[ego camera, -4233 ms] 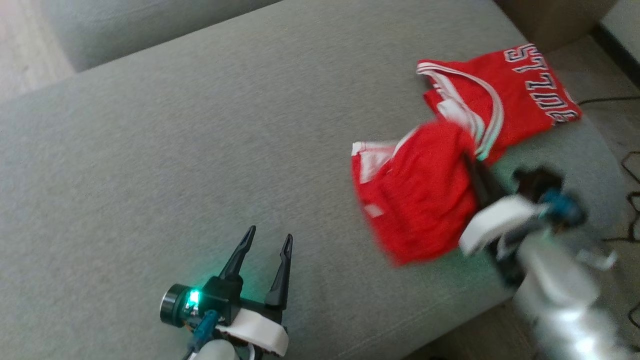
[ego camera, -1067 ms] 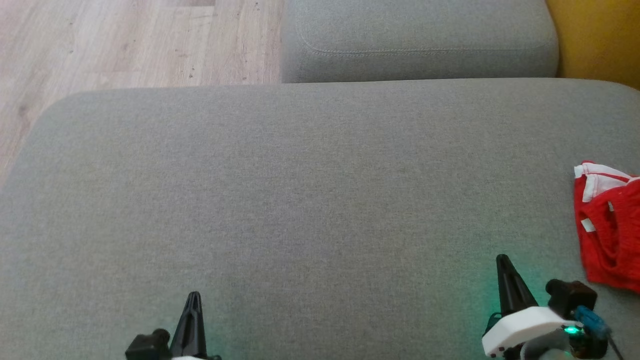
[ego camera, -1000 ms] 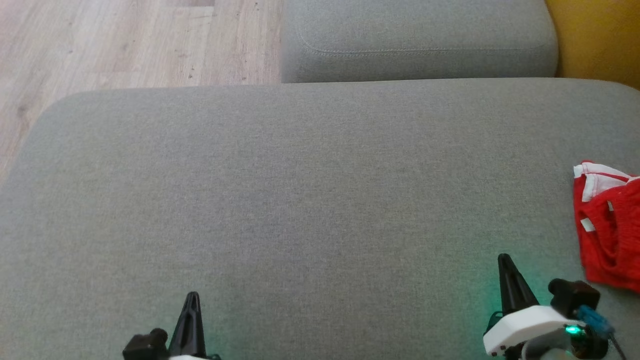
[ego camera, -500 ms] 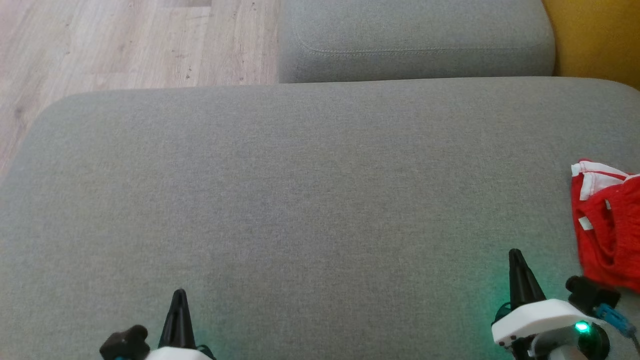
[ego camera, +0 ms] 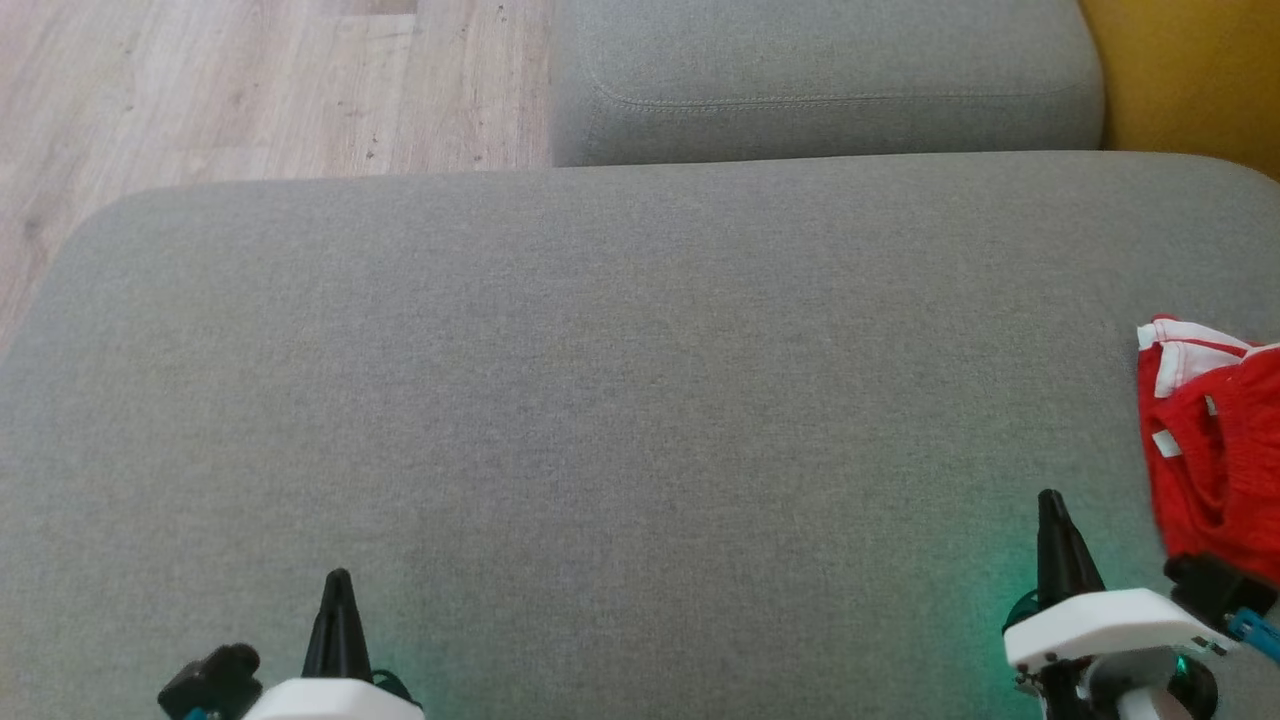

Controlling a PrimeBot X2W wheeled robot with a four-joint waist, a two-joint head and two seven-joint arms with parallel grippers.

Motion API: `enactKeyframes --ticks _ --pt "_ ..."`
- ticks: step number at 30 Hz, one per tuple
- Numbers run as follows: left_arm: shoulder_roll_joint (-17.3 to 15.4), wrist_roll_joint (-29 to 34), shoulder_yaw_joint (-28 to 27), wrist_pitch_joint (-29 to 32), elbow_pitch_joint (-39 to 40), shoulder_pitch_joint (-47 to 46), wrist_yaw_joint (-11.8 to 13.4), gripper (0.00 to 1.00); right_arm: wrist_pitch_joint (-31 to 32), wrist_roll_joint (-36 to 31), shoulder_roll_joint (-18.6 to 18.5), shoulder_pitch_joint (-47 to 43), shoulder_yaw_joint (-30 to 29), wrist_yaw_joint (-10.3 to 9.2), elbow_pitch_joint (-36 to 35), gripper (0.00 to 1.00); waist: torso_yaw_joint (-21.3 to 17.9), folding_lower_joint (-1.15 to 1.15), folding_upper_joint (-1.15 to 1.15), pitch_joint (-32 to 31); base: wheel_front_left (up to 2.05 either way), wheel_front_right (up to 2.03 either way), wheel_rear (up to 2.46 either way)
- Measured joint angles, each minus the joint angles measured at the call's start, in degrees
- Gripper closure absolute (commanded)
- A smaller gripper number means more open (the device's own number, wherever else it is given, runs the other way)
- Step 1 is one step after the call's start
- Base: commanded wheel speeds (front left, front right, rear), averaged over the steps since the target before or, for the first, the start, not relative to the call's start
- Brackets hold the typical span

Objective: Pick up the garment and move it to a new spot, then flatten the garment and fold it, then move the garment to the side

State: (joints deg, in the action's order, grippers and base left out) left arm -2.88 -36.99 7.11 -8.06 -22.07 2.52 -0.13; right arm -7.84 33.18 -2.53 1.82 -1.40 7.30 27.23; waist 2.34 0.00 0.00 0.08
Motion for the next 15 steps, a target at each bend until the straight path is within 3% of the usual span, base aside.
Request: enactKeyframes --ticks 15 --pt "0.0 -10.1 -2.0 2.6 1.0 -1.1 -1.5 1.00 2.6 10.7 0.0 0.0 -1.1 0.00 -1.9 1.00 -0.4 0.00 0.00 0.0 0.00 0.00 0.00"
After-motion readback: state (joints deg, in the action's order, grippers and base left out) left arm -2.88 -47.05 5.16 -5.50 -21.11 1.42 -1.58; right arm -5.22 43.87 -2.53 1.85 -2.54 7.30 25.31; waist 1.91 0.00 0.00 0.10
